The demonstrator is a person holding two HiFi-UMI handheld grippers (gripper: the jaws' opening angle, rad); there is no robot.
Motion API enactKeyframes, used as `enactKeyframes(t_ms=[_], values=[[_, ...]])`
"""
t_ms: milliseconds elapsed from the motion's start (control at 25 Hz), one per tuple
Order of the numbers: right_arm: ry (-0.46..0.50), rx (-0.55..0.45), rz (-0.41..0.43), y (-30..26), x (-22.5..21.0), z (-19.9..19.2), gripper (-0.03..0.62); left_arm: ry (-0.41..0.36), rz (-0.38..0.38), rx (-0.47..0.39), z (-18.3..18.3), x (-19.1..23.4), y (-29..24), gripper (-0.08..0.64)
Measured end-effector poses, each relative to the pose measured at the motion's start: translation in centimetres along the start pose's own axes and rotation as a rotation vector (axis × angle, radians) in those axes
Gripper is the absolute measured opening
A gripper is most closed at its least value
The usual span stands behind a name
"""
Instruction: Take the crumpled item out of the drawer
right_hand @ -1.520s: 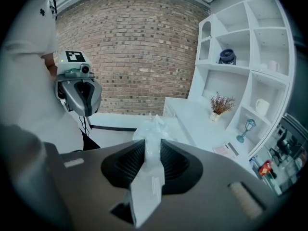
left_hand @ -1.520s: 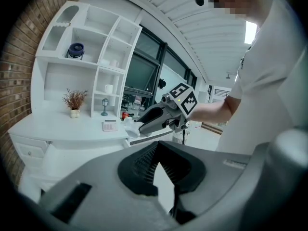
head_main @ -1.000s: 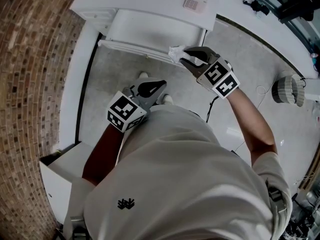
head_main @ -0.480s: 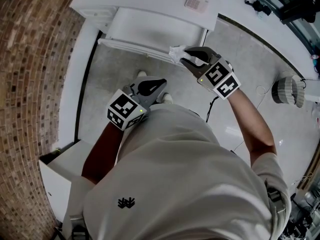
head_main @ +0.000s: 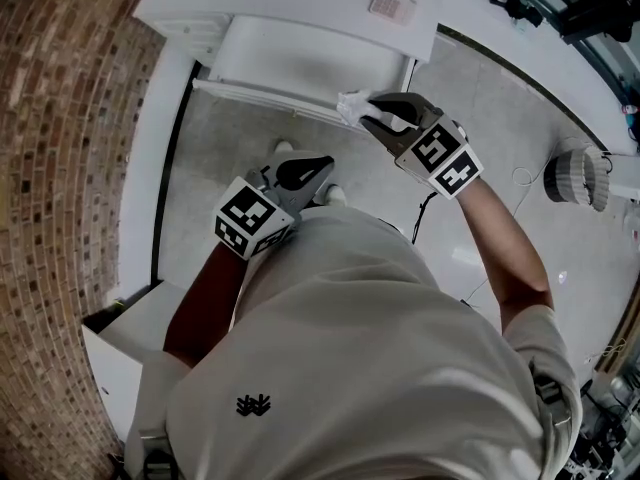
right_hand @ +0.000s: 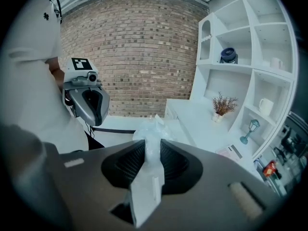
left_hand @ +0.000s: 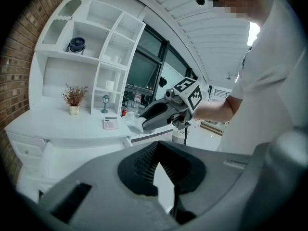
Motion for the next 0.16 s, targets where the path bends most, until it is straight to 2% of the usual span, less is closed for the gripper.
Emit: enactKeyframes(t_ms=[160], values=[[-0.007,0.003,-0.002,-1.0,-1.0,0.3,0.110,-0.001,-0.005,0.004,0.1,1.6,-0.2,0.006]])
Point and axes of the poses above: the fingertips, and each gripper's own axes: y backward along the fingers, x to its left, z out of its top, the point moved 1 cm from there along y, backward along the fingers, and after that the axes turned 2 degrees about -y, right-handed, at the moved point
